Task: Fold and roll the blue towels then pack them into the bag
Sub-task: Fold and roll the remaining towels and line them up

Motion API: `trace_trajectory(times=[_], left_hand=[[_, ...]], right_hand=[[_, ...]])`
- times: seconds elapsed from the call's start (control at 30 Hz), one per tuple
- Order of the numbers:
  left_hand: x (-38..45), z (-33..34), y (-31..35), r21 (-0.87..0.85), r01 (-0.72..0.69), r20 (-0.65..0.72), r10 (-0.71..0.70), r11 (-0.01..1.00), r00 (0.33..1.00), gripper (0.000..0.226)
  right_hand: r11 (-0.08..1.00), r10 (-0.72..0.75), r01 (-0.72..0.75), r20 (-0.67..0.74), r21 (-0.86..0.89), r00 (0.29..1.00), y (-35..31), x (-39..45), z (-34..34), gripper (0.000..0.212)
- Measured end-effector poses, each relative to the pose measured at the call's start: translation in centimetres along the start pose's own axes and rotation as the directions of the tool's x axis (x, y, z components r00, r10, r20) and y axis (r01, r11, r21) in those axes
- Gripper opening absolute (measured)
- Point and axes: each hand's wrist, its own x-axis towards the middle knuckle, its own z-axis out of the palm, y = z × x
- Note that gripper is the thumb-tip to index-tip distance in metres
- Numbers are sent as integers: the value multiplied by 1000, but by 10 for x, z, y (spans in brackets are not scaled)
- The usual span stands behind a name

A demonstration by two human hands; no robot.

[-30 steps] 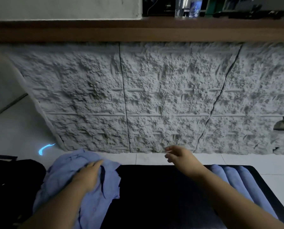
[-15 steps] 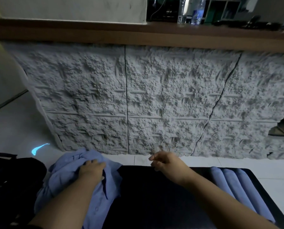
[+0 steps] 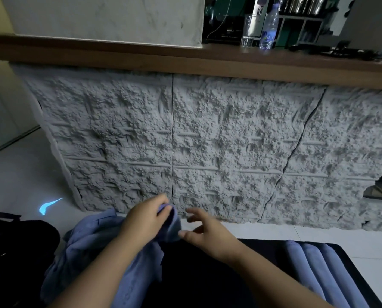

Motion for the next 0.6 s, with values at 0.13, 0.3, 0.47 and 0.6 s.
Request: trace_trajectory(times=[0.13,0.3,0.47,0.6], left_hand=[[4,-22,39,-177,-174,-42,169,969,985,8],[23,-59,69,-212,-316,-86,305,925,948,12],[39,-90,81,-104,-284,-45,281,953,959,23],[47,-108,73,1,-236,-4,236,972,972,19]], right_hand=[[978,-198,203,-100,43,975,-29,12,-1,43],[967,-245,214,-264,-140,933,-58,22,-38,16],[966,-248,257,-422,-37,872,-95,13,-85,22],[965,-247,258,-517,-52,820,-113,0,-120,21]])
